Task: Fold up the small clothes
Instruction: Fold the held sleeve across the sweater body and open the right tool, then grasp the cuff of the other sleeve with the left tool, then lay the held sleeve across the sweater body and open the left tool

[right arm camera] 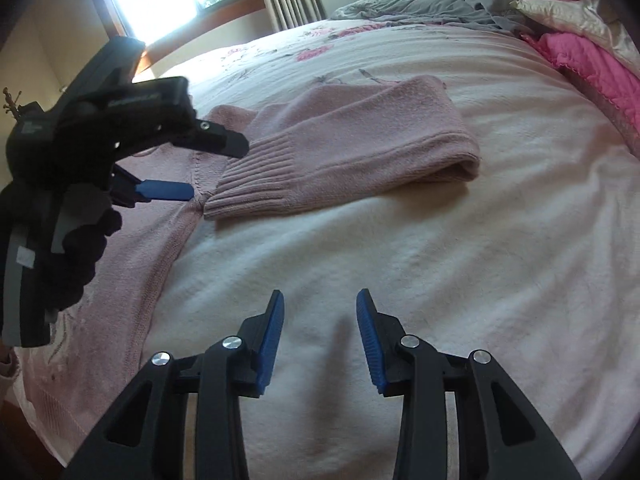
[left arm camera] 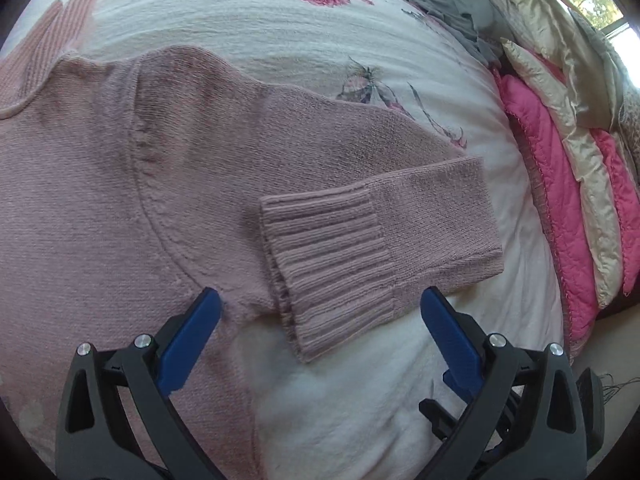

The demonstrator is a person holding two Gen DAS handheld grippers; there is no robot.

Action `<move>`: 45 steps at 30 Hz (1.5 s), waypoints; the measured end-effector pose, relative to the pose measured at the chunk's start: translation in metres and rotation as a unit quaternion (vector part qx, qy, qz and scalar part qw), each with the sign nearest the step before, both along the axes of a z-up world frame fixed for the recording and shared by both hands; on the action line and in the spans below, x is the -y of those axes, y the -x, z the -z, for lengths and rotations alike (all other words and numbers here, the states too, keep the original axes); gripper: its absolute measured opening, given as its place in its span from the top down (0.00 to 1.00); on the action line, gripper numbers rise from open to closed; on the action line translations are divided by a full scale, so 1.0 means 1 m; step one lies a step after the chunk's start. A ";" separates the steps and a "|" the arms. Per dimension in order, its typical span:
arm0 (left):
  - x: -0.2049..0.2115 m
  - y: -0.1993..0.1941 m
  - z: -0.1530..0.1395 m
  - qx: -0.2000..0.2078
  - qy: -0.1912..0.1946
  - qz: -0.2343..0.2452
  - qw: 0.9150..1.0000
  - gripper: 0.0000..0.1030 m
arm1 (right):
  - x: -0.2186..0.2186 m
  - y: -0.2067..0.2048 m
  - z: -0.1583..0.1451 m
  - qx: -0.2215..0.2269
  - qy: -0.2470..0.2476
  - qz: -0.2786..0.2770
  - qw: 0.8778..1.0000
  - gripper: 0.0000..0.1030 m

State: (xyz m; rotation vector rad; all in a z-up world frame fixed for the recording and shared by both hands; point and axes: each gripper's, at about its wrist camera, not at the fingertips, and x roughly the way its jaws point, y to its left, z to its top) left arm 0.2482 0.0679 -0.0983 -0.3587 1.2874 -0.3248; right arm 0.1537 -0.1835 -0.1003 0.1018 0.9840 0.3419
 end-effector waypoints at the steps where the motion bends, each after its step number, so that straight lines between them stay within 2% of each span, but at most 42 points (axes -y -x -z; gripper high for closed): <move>1: 0.005 -0.003 0.003 -0.002 -0.003 0.000 1.000 0.13 | 0.003 0.003 0.001 0.000 -0.005 0.002 1.000 0.63; 2: 0.011 -0.006 0.004 -0.003 -0.005 0.003 1.000 0.25 | 0.006 0.005 0.003 -0.002 -0.010 0.004 1.000 0.63; 4: 0.022 -0.011 0.007 -0.005 -0.016 0.010 1.000 0.30 | 0.011 0.008 0.006 -0.007 -0.016 0.011 1.000 0.62; 6: 0.028 -0.013 0.008 -0.002 -0.030 0.012 0.999 0.43 | 0.014 0.009 0.010 -0.011 -0.023 0.017 1.000 0.62; 8: 0.027 -0.012 0.006 0.002 -0.030 0.008 1.000 0.79 | 0.016 0.011 0.011 -0.011 -0.031 0.021 0.999 0.62; 9: 0.025 -0.011 0.004 0.005 -0.011 0.008 1.000 0.88 | 0.016 0.011 0.011 -0.011 -0.033 0.022 0.999 0.62; 10: 0.024 -0.008 0.000 0.009 0.001 0.007 1.000 0.90 | 0.017 0.011 0.011 -0.011 -0.034 0.024 0.999 0.62; 14: 0.007 0.007 -0.021 0.055 0.008 -0.006 0.998 0.93 | 0.019 0.009 0.013 -0.015 -0.039 0.032 0.999 0.62; 20: -0.055 0.025 -0.047 0.098 -0.005 -0.056 0.994 0.93 | 0.014 0.000 0.010 -0.016 -0.035 0.040 0.998 0.62; 23: -0.097 0.030 -0.053 0.100 -0.011 -0.083 0.991 0.93 | 0.009 -0.003 0.005 -0.012 -0.031 0.037 0.999 0.62; 28: -0.168 0.039 -0.061 0.110 -0.048 -0.128 0.985 0.93 | -0.008 -0.015 -0.009 0.000 -0.029 0.027 0.999 0.62; 31: -0.206 0.044 -0.063 0.111 -0.065 -0.155 0.980 0.93 | -0.027 -0.029 -0.021 0.008 -0.032 0.015 0.999 0.62; 34: -0.241 0.049 -0.067 0.109 -0.066 -0.179 0.975 0.93 | -0.051 -0.048 -0.029 0.011 -0.037 -0.004 0.999 0.61; 43: -0.325 0.064 -0.075 0.111 -0.079 -0.245 0.960 0.93 | -0.123 -0.100 -0.021 -0.021 -0.055 -0.044 0.997 0.61; 45: -0.338 0.061 -0.066 0.096 -0.081 -0.244 0.962 0.93 | -0.135 -0.106 -0.014 -0.034 -0.058 -0.049 0.997 0.61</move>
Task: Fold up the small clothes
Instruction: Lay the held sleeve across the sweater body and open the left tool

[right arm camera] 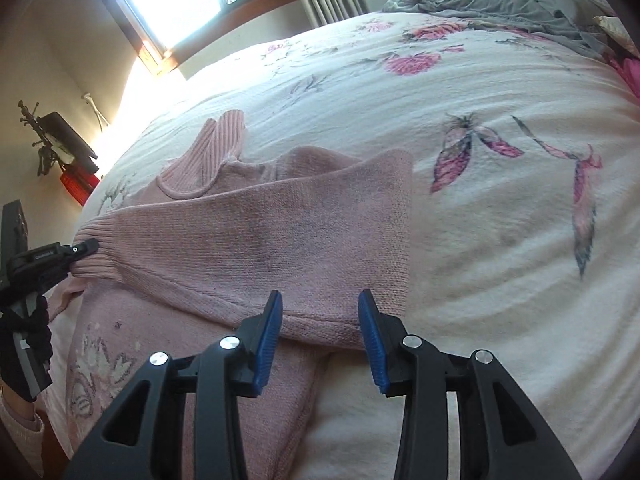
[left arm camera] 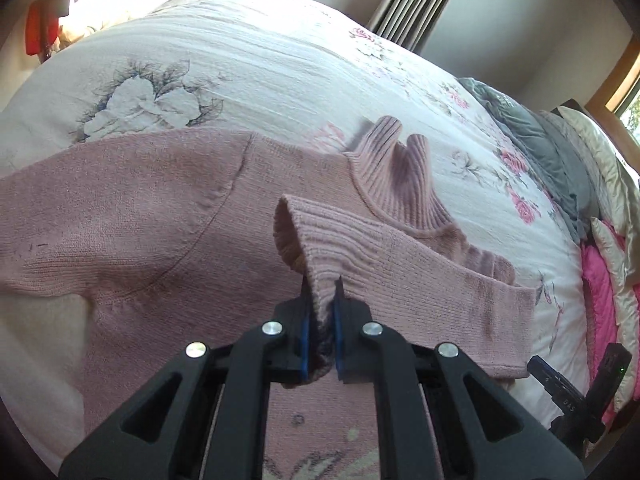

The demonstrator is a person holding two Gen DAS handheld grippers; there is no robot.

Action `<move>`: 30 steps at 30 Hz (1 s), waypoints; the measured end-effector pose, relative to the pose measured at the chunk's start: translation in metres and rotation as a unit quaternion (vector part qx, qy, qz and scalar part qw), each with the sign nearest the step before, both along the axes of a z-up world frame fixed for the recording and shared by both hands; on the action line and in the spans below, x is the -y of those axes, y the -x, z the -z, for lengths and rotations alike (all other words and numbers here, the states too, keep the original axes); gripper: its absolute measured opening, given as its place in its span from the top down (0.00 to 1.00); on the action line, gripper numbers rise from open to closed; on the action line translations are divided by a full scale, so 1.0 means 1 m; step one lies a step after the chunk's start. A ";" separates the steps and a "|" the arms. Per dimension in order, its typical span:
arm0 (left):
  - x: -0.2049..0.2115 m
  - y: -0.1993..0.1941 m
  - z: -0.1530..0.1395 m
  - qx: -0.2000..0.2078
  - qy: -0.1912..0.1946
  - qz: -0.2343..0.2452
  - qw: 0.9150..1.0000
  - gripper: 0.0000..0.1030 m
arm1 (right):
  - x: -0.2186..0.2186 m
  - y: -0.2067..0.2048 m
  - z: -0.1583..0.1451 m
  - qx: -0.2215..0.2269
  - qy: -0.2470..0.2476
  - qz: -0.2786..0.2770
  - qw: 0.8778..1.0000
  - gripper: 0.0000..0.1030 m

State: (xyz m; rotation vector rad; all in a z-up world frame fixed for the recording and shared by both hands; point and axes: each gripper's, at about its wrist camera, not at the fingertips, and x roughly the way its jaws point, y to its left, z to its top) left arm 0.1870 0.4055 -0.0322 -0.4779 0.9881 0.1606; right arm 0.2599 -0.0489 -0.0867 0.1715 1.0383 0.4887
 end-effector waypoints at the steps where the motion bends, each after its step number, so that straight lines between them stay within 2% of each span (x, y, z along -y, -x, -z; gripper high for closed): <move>1: -0.006 -0.002 0.007 -0.010 0.003 0.002 1.000 0.93 | -0.004 -0.004 0.006 -0.009 0.002 0.000 1.000 0.61; 3: -0.013 -0.004 0.026 -0.033 0.004 0.002 0.999 0.92 | -0.011 -0.012 0.021 -0.030 0.016 0.006 0.999 0.61; 5: -0.020 -0.005 0.041 -0.048 0.004 -0.001 0.999 0.84 | -0.013 -0.014 0.035 -0.040 0.023 0.010 0.999 0.61; 8: -0.029 -0.001 0.044 -0.032 0.022 0.015 0.999 0.83 | -0.011 -0.014 0.038 -0.040 0.017 0.012 0.999 0.61; 10: -0.031 0.005 0.036 -0.027 0.009 0.012 1.000 0.76 | -0.012 -0.014 0.037 -0.042 0.026 0.007 0.999 0.61; 12: -0.028 0.013 0.018 -0.006 -0.022 0.006 1.000 0.73 | -0.014 -0.015 0.029 -0.048 0.039 0.009 0.998 0.61; 16: -0.007 0.018 -0.012 0.047 -0.063 0.033 0.996 0.55 | -0.024 -0.008 0.000 -0.023 0.010 0.006 1.000 0.58; 18: 0.008 0.011 -0.012 0.046 -0.062 0.058 0.995 0.54 | -0.037 -0.006 -0.002 -0.027 0.009 -0.001 1.000 0.57; 20: 0.016 0.003 0.000 0.029 -0.053 0.075 0.995 0.53 | -0.049 -0.006 0.005 -0.033 0.026 -0.009 0.999 0.57; 22: 0.015 -0.005 0.020 0.001 -0.051 0.070 0.996 0.53 | -0.055 -0.009 0.021 -0.054 0.053 -0.002 0.997 0.57; 23: 0.012 -0.008 0.032 -0.017 -0.042 0.065 0.997 0.53 | -0.056 -0.011 0.029 -0.063 0.051 0.001 0.997 0.57; 25: 0.003 -0.009 0.047 -0.021 -0.026 0.057 0.998 0.54 | -0.056 -0.012 0.037 -0.060 0.047 0.005 0.997 0.57; 27: 0.001 -0.005 0.046 -0.014 -0.021 0.062 0.998 0.54 | -0.056 -0.013 0.036 -0.065 0.045 0.008 0.997 0.57; 30: -0.006 0.010 0.030 -0.005 -0.009 0.062 0.998 0.53 | -0.062 -0.009 0.025 -0.062 0.057 0.005 0.996 0.55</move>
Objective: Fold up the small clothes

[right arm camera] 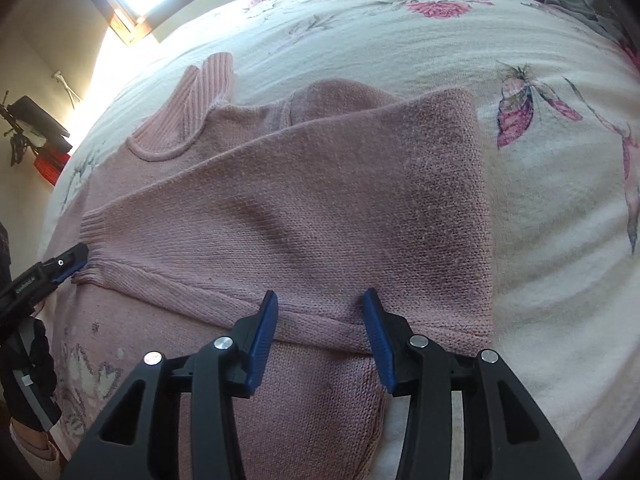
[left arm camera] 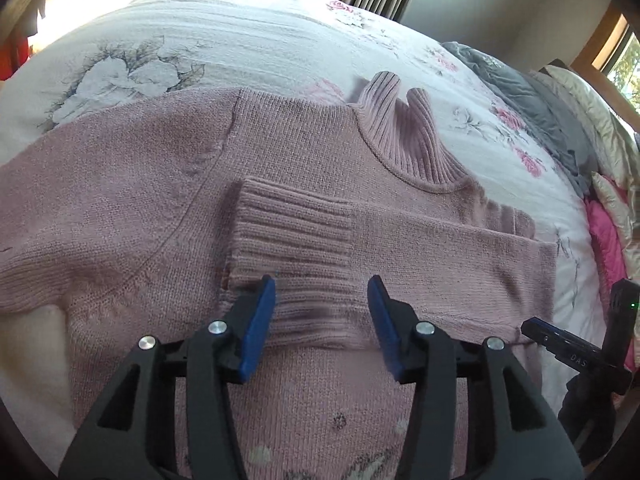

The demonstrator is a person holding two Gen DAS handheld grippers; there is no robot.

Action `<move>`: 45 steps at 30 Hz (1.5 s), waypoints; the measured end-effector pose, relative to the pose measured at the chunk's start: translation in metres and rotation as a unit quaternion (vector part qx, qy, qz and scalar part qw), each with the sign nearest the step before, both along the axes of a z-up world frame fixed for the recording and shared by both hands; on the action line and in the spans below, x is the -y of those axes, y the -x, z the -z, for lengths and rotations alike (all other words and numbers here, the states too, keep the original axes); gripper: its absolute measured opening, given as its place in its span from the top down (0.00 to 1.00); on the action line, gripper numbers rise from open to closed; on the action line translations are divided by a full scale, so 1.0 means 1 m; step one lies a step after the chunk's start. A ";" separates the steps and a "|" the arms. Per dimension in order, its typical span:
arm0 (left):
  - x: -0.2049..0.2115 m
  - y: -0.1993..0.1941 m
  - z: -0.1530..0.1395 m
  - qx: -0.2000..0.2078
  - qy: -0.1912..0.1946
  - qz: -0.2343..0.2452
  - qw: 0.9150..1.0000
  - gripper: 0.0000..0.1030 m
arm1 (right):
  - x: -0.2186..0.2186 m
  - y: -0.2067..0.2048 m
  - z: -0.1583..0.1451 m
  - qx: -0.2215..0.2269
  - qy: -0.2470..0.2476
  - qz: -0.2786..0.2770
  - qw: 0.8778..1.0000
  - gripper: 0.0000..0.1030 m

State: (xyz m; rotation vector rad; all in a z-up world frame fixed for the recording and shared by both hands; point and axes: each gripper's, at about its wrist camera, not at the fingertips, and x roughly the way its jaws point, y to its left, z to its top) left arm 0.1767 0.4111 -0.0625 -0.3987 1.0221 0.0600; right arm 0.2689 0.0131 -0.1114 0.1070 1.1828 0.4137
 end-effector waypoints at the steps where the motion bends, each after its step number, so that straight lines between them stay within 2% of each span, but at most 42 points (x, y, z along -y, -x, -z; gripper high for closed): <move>1: -0.005 0.008 -0.006 0.007 0.006 -0.002 1.000 0.49 | -0.002 0.004 -0.006 0.003 -0.006 -0.008 1.000 0.55; 2: -0.013 0.019 -0.012 0.015 0.011 -0.006 1.000 0.44 | -0.007 0.010 -0.012 0.007 -0.017 -0.018 1.000 0.55; 4: -0.037 0.043 -0.023 0.027 0.011 -0.030 0.999 0.41 | -0.017 0.023 -0.021 0.014 -0.024 -0.037 0.999 0.50; 7: -0.089 0.084 -0.031 0.027 0.026 -0.085 0.996 0.40 | -0.037 0.042 -0.026 0.017 -0.011 -0.066 0.998 0.48; 9: -0.131 0.116 -0.032 0.022 0.029 -0.134 0.990 0.40 | -0.050 0.054 -0.024 0.013 -0.010 -0.089 0.996 0.48; 12: -0.188 0.158 -0.033 0.017 0.012 -0.195 0.981 0.38 | -0.069 0.066 -0.019 0.016 0.005 -0.113 0.993 0.46; 14: -0.228 0.184 -0.028 0.009 0.019 -0.242 0.970 0.38 | -0.080 0.070 -0.013 0.015 0.017 -0.120 0.993 0.45; 18: -0.292 0.228 -0.016 0.028 0.072 -0.319 0.945 0.39 | -0.090 0.072 0.006 -0.002 0.023 -0.116 0.993 0.44; 22: -0.333 0.245 -0.013 0.061 0.116 -0.359 0.924 0.40 | -0.094 0.073 0.014 0.004 0.029 -0.117 0.993 0.38; 28: -0.368 0.246 -0.006 0.088 0.145 -0.397 0.902 0.40 | -0.095 0.073 0.017 0.007 0.034 -0.123 0.992 0.38; 30: -0.374 0.243 -0.006 0.092 0.142 -0.403 0.899 0.40 | -0.094 0.072 0.018 0.005 0.031 -0.121 0.992 0.38; 34: -0.382 0.238 -0.007 0.095 0.125 -0.408 0.900 0.40 | -0.092 0.072 0.019 0.007 0.032 -0.121 0.992 0.38; 36: -0.387 0.233 -0.011 0.083 0.107 -0.411 0.901 0.46 | -0.095 0.072 0.019 0.009 0.033 -0.122 0.992 0.38; 37: -0.388 0.233 -0.012 0.075 0.097 -0.411 0.903 0.52 | -0.094 0.072 0.019 0.010 0.032 -0.123 0.992 0.38; 38: -0.387 0.231 -0.015 0.067 0.084 -0.411 0.905 0.67 | -0.093 0.073 0.019 0.010 0.031 -0.123 0.992 0.39; 39: -0.390 0.233 -0.016 0.060 0.075 -0.408 0.908 0.77 | -0.093 0.073 0.019 0.010 0.030 -0.123 0.992 0.40; 40: -0.390 0.233 -0.018 0.056 0.072 -0.405 0.910 0.91 | -0.092 0.073 0.018 0.010 0.028 -0.123 0.992 0.40; 43: -0.386 0.239 -0.029 0.071 0.078 -0.409 0.906 0.95 | -0.089 0.075 0.017 0.012 0.027 -0.123 0.992 0.40; 45: -0.375 0.234 -0.039 0.086 0.074 -0.402 0.909 0.95 | -0.086 0.077 0.014 0.016 0.031 -0.125 0.992 0.40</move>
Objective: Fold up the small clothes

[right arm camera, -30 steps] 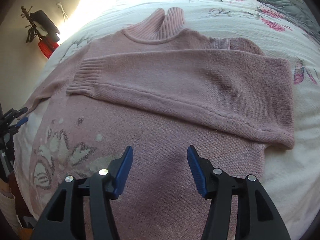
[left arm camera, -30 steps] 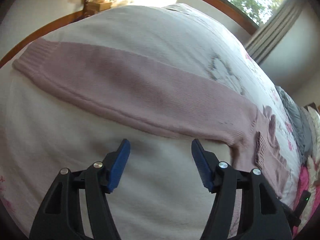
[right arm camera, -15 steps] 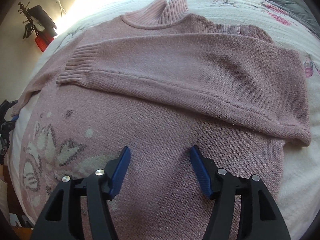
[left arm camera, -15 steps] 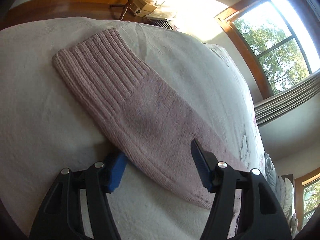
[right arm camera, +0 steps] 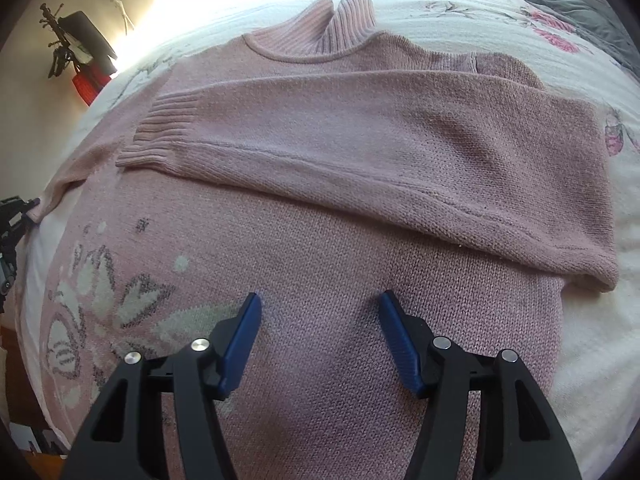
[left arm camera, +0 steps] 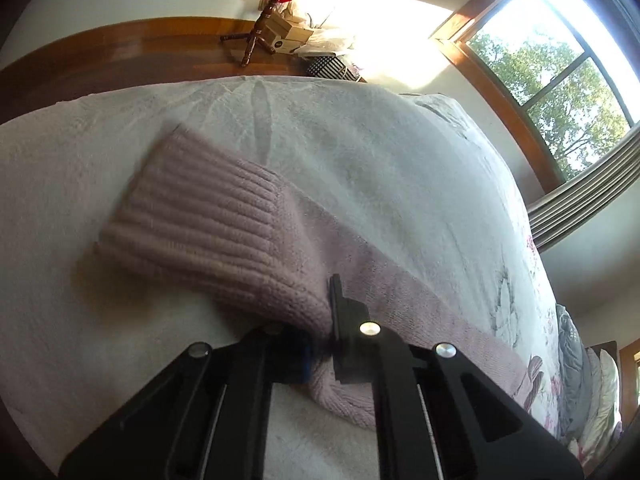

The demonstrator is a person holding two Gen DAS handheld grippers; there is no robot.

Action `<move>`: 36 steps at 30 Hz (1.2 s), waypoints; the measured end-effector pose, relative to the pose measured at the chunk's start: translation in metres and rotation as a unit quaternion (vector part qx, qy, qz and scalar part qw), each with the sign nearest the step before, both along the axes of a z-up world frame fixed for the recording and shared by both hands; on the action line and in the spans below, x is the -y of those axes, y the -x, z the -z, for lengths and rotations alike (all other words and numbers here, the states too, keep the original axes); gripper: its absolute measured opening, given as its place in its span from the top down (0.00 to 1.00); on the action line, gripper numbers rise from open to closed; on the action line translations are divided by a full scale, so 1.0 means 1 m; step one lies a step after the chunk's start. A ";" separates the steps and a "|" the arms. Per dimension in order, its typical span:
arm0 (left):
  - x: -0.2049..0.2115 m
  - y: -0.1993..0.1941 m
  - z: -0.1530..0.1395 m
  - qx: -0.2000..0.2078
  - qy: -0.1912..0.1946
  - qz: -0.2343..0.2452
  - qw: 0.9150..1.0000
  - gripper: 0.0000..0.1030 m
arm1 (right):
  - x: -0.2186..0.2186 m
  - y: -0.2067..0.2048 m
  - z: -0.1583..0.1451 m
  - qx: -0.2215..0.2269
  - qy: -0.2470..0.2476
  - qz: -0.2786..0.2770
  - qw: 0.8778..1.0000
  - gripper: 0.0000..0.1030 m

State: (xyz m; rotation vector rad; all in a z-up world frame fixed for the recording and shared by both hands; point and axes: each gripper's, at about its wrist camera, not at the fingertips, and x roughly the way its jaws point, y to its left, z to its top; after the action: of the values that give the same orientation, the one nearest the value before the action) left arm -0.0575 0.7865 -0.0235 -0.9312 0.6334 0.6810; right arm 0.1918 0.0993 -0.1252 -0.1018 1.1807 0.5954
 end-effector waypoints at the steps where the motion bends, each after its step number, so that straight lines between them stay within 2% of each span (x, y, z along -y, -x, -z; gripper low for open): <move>1: 0.008 -0.005 -0.007 0.005 -0.007 0.011 1.000 0.95 | 0.001 0.002 -0.002 0.003 0.002 -0.001 1.000 0.40; 7: 0.082 -0.060 -0.045 0.038 -0.037 0.112 0.992 0.95 | 0.010 0.009 -0.013 0.022 0.012 -0.003 1.000 0.40; 12: 0.160 -0.110 -0.065 0.066 -0.050 0.193 0.978 0.95 | 0.021 0.011 -0.021 0.033 0.014 0.003 0.999 0.40; 16: 0.213 -0.144 -0.062 0.078 -0.036 0.241 0.967 0.95 | 0.024 0.011 -0.023 0.041 0.027 0.008 0.999 0.40; 21: 0.265 -0.171 -0.038 0.077 -0.013 0.283 0.956 0.95 | 0.028 0.009 -0.018 0.036 0.031 0.014 0.999 0.40; 24: 0.284 -0.185 -0.016 0.059 -0.007 0.300 0.952 0.95 | 0.029 0.007 -0.011 0.029 0.036 0.018 0.999 0.40; 31: 0.275 -0.187 0.040 0.016 0.039 0.296 0.954 0.94 | 0.030 0.005 -0.005 0.025 0.034 0.018 0.999 0.40; 34: 0.273 -0.179 0.055 0.009 0.054 0.302 0.952 0.82 | 0.028 0.003 -0.004 0.023 0.035 0.019 0.999 0.39; 36: 0.274 -0.168 0.060 0.013 0.060 0.314 0.947 0.82 | 0.026 0.000 -0.003 0.021 0.035 0.020 0.999 0.39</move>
State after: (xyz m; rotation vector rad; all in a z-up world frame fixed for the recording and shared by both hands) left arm 0.1106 0.5123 -0.0832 -0.7850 0.8995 0.0595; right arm 0.1914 0.0734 -0.1219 -0.1485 1.1611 0.5145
